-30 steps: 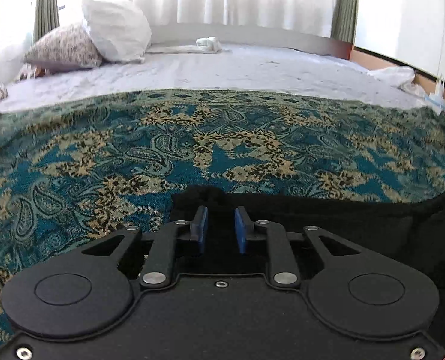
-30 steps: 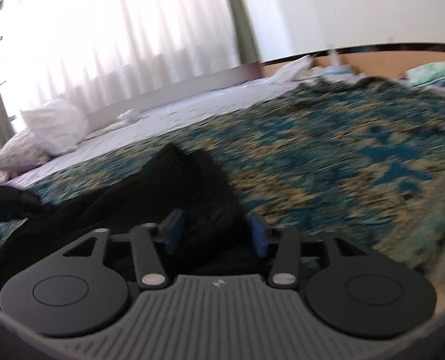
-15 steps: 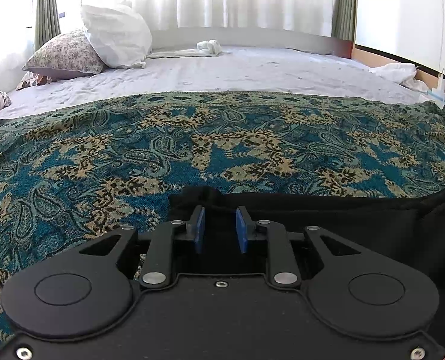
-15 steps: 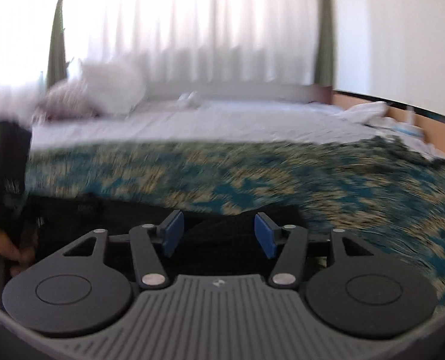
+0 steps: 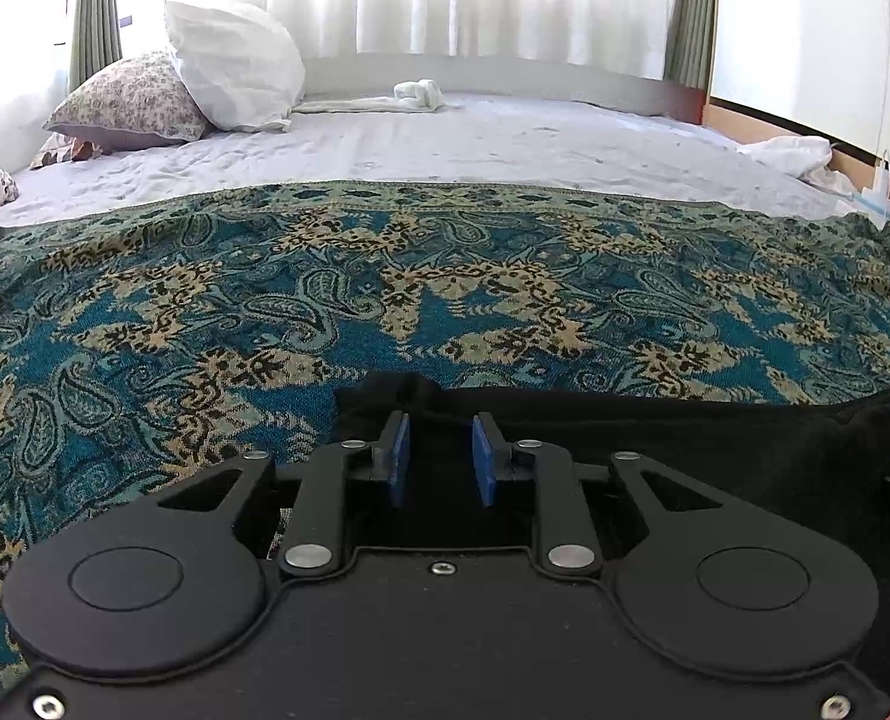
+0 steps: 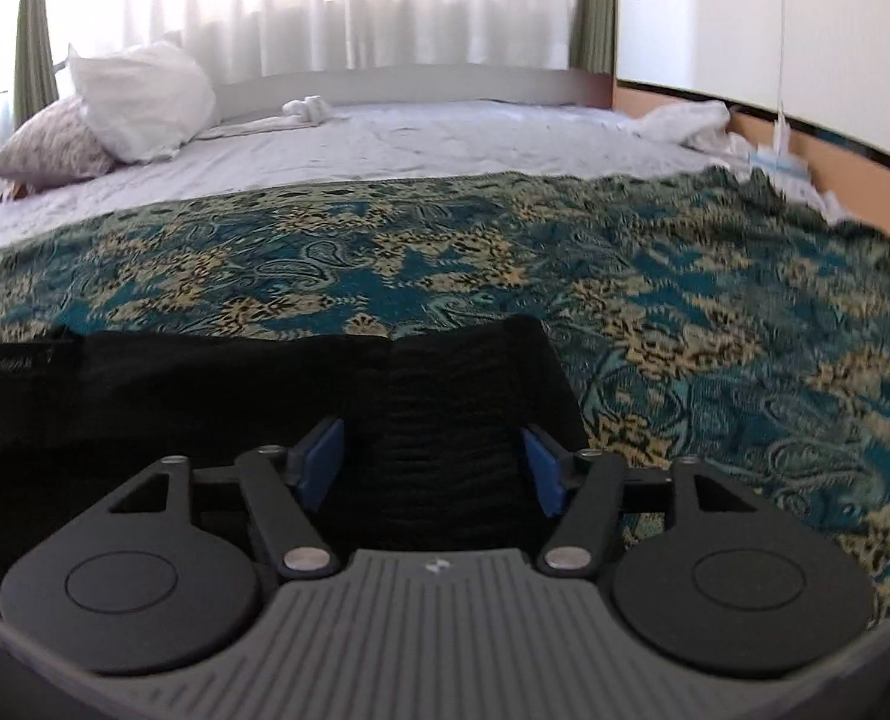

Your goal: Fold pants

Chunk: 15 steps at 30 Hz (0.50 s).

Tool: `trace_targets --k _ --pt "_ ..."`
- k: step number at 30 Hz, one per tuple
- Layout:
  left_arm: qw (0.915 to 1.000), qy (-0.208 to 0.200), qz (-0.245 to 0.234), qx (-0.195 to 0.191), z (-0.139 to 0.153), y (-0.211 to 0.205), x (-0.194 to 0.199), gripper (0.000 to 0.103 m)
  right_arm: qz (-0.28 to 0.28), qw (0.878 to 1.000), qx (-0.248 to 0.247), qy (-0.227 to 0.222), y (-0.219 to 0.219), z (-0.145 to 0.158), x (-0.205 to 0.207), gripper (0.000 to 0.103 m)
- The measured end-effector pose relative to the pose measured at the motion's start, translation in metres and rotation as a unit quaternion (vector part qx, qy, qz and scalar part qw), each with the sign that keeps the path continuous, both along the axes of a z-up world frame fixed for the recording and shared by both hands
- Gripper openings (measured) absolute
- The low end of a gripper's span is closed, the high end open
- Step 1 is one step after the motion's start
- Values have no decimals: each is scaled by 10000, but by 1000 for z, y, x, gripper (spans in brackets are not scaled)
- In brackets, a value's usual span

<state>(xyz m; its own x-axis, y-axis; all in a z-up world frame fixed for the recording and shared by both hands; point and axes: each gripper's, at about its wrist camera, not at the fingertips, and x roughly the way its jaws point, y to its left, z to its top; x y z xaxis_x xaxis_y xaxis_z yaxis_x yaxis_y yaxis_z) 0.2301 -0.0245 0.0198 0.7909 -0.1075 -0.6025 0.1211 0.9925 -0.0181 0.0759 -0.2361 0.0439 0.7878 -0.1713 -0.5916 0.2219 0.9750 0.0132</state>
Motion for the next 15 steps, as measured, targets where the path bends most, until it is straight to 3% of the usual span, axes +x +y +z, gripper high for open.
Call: trace_targets --k 7,15 --pt "10000 2 2 0 0 0 0 23 -45 9991 411 30 -12 -3 3 80" --pt "10000 -5 16 41 0 -2 0 23 -7 9985 552 30 -15 -8 5 86"
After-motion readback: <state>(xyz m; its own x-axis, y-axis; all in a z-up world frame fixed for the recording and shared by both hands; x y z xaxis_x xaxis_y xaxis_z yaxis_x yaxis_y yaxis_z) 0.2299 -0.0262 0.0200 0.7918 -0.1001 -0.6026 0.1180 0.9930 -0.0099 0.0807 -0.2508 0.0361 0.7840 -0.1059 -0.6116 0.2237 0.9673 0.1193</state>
